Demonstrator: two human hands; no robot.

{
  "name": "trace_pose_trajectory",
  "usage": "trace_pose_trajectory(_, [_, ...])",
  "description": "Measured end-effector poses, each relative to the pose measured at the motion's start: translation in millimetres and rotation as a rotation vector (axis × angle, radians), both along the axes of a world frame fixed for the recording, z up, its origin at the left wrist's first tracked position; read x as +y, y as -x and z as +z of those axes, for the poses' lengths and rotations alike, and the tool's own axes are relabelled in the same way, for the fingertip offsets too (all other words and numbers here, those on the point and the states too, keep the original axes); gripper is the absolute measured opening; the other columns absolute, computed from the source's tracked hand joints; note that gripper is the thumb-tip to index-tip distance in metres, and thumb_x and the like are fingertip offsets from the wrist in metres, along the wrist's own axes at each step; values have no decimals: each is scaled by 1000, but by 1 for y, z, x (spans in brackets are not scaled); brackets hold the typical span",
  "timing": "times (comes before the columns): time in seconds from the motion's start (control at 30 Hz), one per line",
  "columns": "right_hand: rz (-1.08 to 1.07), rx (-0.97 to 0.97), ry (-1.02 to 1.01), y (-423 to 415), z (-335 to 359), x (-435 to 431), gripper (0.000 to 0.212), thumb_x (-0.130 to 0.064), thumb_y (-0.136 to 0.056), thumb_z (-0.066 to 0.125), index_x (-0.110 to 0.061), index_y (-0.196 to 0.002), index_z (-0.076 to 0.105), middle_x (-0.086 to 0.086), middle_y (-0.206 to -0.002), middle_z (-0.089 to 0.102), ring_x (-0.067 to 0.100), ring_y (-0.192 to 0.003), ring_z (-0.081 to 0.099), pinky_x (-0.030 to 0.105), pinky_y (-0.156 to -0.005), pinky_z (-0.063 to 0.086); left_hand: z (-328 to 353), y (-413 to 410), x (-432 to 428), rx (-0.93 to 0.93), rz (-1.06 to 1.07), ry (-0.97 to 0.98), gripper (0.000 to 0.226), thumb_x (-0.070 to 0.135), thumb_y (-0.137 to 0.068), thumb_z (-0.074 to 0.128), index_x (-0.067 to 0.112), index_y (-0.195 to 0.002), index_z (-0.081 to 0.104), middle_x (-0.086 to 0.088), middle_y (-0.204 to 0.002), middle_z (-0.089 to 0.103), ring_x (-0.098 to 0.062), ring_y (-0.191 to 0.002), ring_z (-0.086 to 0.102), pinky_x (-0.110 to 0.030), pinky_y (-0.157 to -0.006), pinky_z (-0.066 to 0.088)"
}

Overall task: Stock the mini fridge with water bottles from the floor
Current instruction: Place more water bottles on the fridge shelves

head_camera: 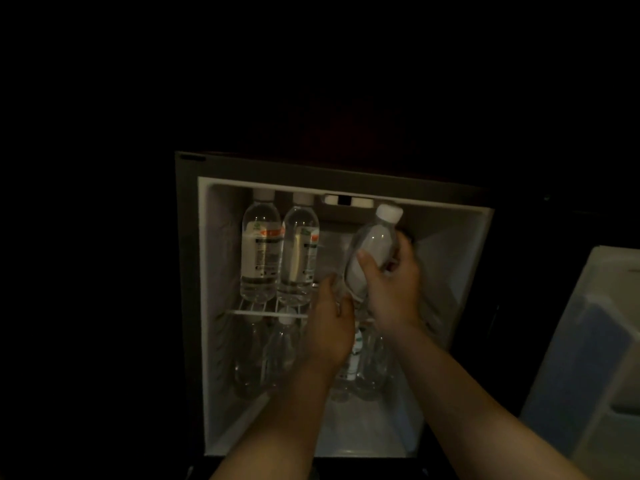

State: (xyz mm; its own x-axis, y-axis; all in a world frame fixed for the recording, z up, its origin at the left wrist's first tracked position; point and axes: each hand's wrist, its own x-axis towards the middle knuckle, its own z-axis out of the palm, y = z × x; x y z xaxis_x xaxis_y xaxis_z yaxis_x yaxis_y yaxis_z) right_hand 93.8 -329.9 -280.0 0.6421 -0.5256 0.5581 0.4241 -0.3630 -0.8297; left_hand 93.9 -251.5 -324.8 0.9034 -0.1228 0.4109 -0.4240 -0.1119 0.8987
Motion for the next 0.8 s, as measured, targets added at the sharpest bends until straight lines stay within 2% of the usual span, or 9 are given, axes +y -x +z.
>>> trace_pose_trajectory(0.13, [-6,57,-21,-14,2,-10,60,-27,-83,67,-21,-137,41,3,-135,52,20,-122,52,46,-100,48,-4,-7,-8,-27,48,-2,41,21,-100,34,22,-141,36,-1,-143,40,1,-117,33,-15,-97,28])
trace_pose_trajectory(0.23, [39,78,-12,-18,-2,-15,66,-22,-84,67,-20,-141,35,6,-140,46,21,-125,49,45,-102,46,-6,-11,-12,-49,44,5,42,20,-100,33,22,-142,34,-1,-146,37,-3,-126,33,-17,-103,26])
trace_pose_trajectory(0.3, [105,82,-8,-19,-6,-17,72,-15,-84,67,-23,-144,29,6,-142,42,21,-123,50,41,-100,48,-6,-15,-14,-53,28,21,40,17,-101,32,21,-140,37,2,-141,44,-6,-129,40,-16,-106,31])
trace_pose_trajectory(0.4, [233,99,1,-23,-11,-23,80,-7,-83,64,-33,-145,21,-1,-136,46,11,-111,54,28,-85,52,-3,-20,-16,3,-14,73,37,18,-101,29,22,-134,45,13,-121,49,10,-104,49,8,-80,34])
trace_pose_trajectory(0.47, [277,142,23,-25,-16,-27,84,-7,-82,66,-38,-143,17,-9,-127,48,-1,-102,54,22,-81,52,0,-23,-15,22,-16,84,37,19,-102,28,20,-133,47,15,-116,48,14,-95,46,12,-71,29])
trace_pose_trajectory(0.57, [316,204,1,-28,-29,-32,73,-7,-83,66,-22,-143,27,1,-131,54,14,-114,57,36,-95,51,3,-25,-15,51,-20,94,35,21,-101,29,21,-130,49,14,-114,49,3,-102,47,1,-77,33])
trace_pose_trajectory(0.6, [334,216,-2,-28,-32,-33,66,-7,-84,65,-18,-141,32,5,-130,56,17,-115,58,36,-96,51,4,-25,-15,55,-25,95,33,22,-101,29,24,-126,51,14,-109,53,3,-99,50,-1,-76,35])
trace_pose_trajectory(0.7, [383,266,28,-30,-37,-36,67,-5,-84,64,-18,-141,30,1,-127,56,15,-113,58,18,-83,52,6,-24,-13,70,-36,92,28,22,-101,29,27,-114,54,19,-91,55,12,-83,51,1,-66,38])
trace_pose_trajectory(0.8, [420,283,78,-32,-38,-37,78,0,-84,63,-19,-145,17,-1,-129,51,7,-108,57,13,-79,53,6,-26,-12,68,-31,94,29,21,-100,30,18,-109,57,3,-97,62,-1,-86,58,-13,-72,45])
